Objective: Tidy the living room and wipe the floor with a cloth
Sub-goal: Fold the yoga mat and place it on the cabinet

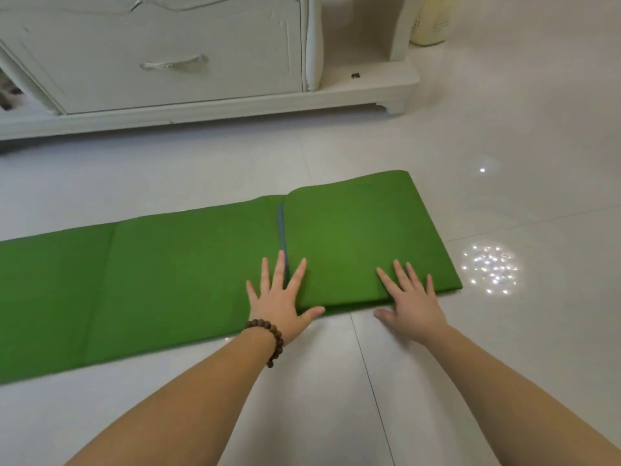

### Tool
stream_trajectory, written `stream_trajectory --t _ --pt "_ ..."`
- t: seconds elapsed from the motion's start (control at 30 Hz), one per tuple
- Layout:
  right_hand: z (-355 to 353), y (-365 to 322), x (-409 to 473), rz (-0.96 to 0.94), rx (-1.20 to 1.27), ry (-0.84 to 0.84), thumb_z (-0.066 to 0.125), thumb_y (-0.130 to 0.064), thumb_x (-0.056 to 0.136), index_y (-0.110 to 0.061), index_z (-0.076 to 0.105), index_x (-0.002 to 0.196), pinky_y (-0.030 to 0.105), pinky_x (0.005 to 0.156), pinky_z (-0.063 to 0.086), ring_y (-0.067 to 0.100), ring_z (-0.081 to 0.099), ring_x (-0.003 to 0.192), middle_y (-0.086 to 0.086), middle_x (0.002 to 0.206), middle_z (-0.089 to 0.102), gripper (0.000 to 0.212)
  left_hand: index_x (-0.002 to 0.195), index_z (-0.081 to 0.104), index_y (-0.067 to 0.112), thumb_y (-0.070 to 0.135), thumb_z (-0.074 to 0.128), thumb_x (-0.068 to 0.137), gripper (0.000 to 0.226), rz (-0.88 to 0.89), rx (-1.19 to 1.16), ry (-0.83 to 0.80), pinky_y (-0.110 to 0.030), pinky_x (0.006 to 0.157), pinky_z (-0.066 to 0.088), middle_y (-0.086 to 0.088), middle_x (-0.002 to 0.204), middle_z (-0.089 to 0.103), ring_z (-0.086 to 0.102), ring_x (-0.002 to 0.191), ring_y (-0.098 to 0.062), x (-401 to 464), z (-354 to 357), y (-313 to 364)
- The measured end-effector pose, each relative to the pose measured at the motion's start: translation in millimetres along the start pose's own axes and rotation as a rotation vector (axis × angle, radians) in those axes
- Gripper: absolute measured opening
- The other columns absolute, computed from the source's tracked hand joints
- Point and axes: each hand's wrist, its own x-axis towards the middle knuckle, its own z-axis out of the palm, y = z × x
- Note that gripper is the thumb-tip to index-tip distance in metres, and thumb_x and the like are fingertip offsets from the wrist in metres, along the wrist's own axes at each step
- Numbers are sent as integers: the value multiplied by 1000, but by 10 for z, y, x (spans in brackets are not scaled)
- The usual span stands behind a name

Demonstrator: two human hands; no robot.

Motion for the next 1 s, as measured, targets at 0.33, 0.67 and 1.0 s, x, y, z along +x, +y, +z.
stream_trajectory --t 0.33,0.67,1.0 --pt "-6 -4 79 -7 -58 1 40 -73 83 -43 -15 146 63 111 -6 26 -19 145 1 158 -20 89 138 -30 49 56 38 96 81 65 275 -217 -71 110 8 1 152 -36 -14 140 -52 101 147 -45" --pt "-191 37 9 -64 -99 149 49 -24 94 -39 -26 137 58 114 -3 26 -10 147 2 160 -9 88 150 -13 38 -18 36 84 99 157 367 -232 -61 112 24 -6 159 -18 3 144 -47 -74 -363 114" --pt "-961 -421 -76 -247 -105 401 89 -16 56 -17 59 128 54 81 54 37 65 103 15 118 66 78 153 -1 30 -10 35 89 83 318 562 8 -58 116 13 0 161 -13 -16 145 -34 -251 -1645 -431"
